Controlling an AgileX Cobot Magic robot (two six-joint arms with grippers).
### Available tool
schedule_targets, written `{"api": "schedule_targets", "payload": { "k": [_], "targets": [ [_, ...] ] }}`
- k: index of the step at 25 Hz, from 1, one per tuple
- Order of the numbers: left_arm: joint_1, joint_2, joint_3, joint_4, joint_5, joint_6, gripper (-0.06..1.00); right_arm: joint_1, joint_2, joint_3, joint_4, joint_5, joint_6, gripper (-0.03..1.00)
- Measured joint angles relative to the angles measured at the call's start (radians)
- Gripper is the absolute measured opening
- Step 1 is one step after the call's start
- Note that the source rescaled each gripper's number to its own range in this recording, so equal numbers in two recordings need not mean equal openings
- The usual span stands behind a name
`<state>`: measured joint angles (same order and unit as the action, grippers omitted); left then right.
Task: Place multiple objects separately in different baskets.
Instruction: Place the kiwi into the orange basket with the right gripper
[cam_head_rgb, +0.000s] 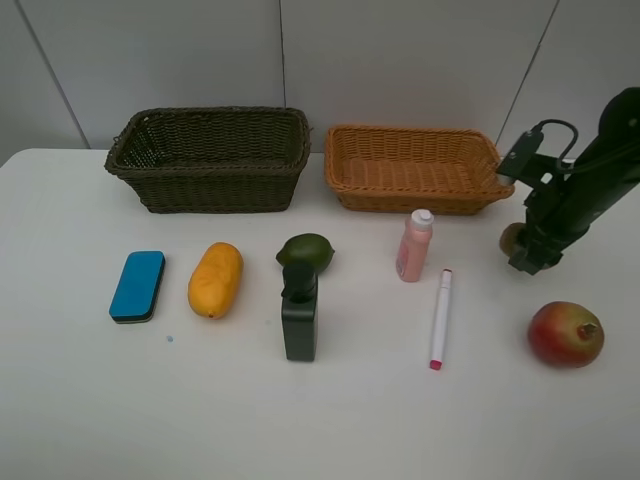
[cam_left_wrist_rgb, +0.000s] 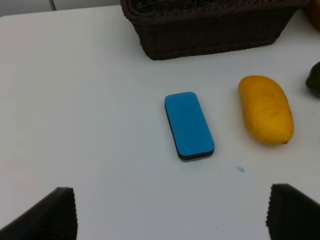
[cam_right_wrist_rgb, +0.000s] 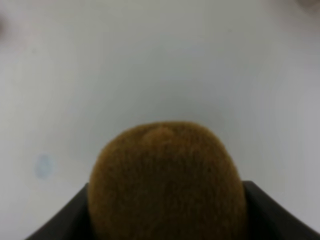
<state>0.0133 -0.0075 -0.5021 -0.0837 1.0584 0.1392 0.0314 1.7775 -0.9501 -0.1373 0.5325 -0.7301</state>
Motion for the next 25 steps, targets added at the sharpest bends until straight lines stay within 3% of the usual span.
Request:
{"api": "schedule_targets", "payload": {
  "k": [12, 20, 25],
  "targets": [
    [0.000, 0.000, 0.000, 0.000, 0.000, 0.000, 1.00, 0.000, -0.158, -0.020, 0.061, -0.056, 0.000, 0.58],
    [0.000, 0.000, 0.000, 0.000, 0.000, 0.000, 1.00, 0.000, -0.144, -0.170, 0.146, -0.070, 0.000, 0.58],
    [0.000, 0.000, 0.000, 0.000, 0.000, 0.000, 1.00, 0.000, -0.068, -0.293, 0.256, -0.078, 0.000, 0.58]
  ]
}}
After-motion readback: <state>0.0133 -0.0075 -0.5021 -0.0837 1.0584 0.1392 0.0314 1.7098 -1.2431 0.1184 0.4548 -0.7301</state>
